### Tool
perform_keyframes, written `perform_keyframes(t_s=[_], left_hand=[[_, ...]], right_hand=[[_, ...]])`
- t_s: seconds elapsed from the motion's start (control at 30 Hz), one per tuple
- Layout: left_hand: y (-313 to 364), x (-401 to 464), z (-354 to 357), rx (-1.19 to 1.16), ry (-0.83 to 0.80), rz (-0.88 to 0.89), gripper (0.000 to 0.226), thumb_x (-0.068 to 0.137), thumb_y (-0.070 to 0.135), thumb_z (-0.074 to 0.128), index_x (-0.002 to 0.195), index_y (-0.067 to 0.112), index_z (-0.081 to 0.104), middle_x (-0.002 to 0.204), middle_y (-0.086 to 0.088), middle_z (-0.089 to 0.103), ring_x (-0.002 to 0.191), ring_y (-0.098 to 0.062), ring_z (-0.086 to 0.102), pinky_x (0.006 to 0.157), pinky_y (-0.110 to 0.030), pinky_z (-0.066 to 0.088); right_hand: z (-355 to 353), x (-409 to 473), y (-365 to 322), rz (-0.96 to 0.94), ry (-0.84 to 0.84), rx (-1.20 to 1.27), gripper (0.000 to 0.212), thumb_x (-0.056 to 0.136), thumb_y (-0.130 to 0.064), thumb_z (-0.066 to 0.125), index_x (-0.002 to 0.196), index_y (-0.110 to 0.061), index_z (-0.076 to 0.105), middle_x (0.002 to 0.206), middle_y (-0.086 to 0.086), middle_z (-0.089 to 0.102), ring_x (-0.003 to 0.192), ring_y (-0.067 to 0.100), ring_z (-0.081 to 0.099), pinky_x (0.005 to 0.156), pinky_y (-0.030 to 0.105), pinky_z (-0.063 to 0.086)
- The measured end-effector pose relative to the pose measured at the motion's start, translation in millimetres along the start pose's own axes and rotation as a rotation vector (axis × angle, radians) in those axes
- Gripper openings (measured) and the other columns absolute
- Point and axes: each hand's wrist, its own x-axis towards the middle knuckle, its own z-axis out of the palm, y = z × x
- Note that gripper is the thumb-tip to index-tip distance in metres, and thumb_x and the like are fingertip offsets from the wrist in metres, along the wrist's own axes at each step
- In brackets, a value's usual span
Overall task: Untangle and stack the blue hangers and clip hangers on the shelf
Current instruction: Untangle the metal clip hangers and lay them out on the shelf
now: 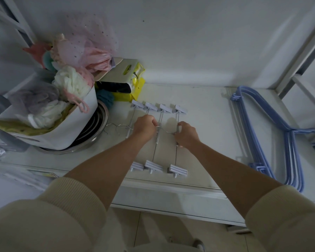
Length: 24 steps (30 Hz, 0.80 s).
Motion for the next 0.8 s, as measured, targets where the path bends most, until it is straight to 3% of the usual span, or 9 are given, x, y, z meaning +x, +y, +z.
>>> perform_keyframes(t_s=[0.37,0.57,0.7,0.8], left_hand=[[-1,-3,-3,0.044,-0.016,0.001,0.023,0.087,0.007,0.051,0.094,0.014,0.072,0.104,-0.009,0.071,0.098,-0.028,0.065,0.081,-0.031,0.05],[6,-10,-7,0.072,-0.017,0.05,0.025,0.087,0.011,0.049,0.101,0.016,0.068,0.109,-0.009,0.068,0.101,-0.028,0.062,0.083,-0.032,0.05],[22,-18,-10,0.141,-0.003,0.168,0.027,0.087,0.02,0.052,0.111,0.02,0.063,0.12,-0.006,0.061,0.11,-0.026,0.058,0.089,-0.036,0.05],[42,-26,-11,0.228,0.022,0.249,0.03,0.088,0.019,0.048,0.115,0.023,0.061,0.124,-0.004,0.057,0.114,-0.026,0.055,0.089,-0.04,0.049]], right_hand=[[0,-2,2,-0.008,-0.005,0.002,0.044,0.086,-0.013,0.054,0.13,-0.014,0.051,0.12,0.018,0.061,0.104,0.037,0.064,0.088,0.045,0.055],[-11,-3,0,-0.044,0.051,-0.067,0.047,0.091,-0.021,0.052,0.137,-0.016,0.045,0.125,0.017,0.059,0.111,0.033,0.059,0.09,0.035,0.049],[-27,-8,-3,-0.146,0.108,-0.238,0.047,0.093,-0.022,0.046,0.138,-0.015,0.042,0.133,0.015,0.05,0.125,0.033,0.046,0.097,0.04,0.044],[-49,-20,-3,-0.261,0.18,-0.427,0.043,0.093,-0.021,0.044,0.135,-0.014,0.043,0.13,0.014,0.049,0.122,0.033,0.044,0.094,0.043,0.043]])
